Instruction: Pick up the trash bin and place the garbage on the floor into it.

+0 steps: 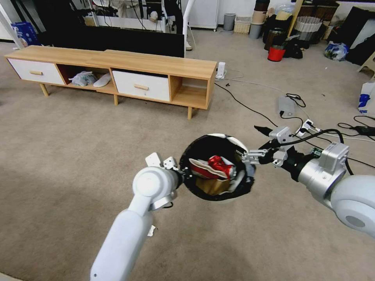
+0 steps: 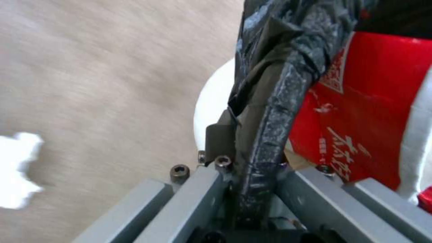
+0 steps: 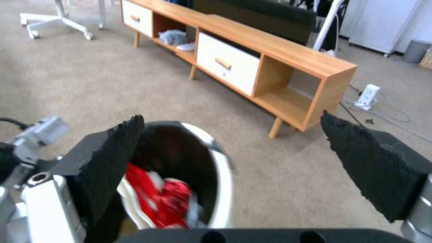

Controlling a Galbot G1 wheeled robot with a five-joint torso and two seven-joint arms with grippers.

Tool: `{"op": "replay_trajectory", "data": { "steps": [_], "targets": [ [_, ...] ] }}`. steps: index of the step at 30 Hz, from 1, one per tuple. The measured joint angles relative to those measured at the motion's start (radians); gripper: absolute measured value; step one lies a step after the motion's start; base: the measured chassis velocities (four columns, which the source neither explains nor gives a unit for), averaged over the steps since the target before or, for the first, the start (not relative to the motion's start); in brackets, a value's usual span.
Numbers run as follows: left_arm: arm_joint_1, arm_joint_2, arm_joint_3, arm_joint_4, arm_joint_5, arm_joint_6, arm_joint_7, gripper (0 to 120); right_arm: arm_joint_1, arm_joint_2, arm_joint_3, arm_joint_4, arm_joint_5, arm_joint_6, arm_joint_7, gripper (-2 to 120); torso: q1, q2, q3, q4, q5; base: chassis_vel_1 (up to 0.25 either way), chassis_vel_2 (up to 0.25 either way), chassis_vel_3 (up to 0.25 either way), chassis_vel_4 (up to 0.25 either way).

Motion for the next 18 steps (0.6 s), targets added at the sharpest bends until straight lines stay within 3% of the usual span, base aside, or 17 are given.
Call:
{"op": "replay_trajectory", "data": {
  "steps": [2,3,5,6,8,9,11,18],
  "targets": [
    [0.025,0.051,-0.051,-0.021,-0.01,0.001,0.001,0,0.007,0.021,-0.013,-0.008,-0.004,0.0,0.003,100,0.0,0.0,0.0,0.0001,0.0,0.0,0.0,0.0,0.0],
    [0.025,0.051,-0.051,-0.021,-0.01,0.001,0.001,0,0.007,0.021,-0.013,-0.008,-0.004,0.0,0.003,100,0.0,0.0,0.0,0.0001,0.0,0.0,0.0,0.0,0.0],
    [0.068,0.124,-0.098,-0.056,-0.016,0.005,0.009,0,0.011,0.058,-0.046,-0.023,-0.023,0.0,0.009,100,0.0,0.0,0.0,0.0001,0.0001,0.0,0.0,0.0,0.0],
    [0.068,0.124,-0.098,-0.056,-0.016,0.005,0.009,0,0.011,0.058,-0.046,-0.023,-0.023,0.0,0.009,100,0.0,0.0,0.0,0.0001,0.0001,0.0,0.0,0.0,0.0],
    [0.104,0.175,-0.129,-0.088,-0.01,0.014,0.03,0,0.01,0.096,-0.078,-0.042,-0.05,0.001,0.019,100,0.0,0.0,0.0,0.0003,0.0,0.0,0.0,0.0,0.0],
    [0.104,0.175,-0.129,-0.088,-0.01,0.014,0.03,0,0.01,0.096,-0.078,-0.042,-0.05,0.001,0.019,100,0.0,0.0,0.0,0.0003,0.0,0.0,0.0,0.0,0.0],
    [0.143,0.216,-0.158,-0.125,0.013,0.021,0.07,0,0.01,0.158,-0.13,-0.074,-0.099,0.013,0.031,100,0.0,0.0,0.0,-0.0001,0.0002,0.0,0.0,0.0,0.0],
    [0.186,0.243,-0.196,-0.166,0.072,0.022,0.137,0,0.037,0.252,-0.224,-0.127,-0.168,0.02,0.035,100,0.0,0.0,0.0,-0.0002,0.0002,0.0,0.0,0.0,0.0]
  ]
}}
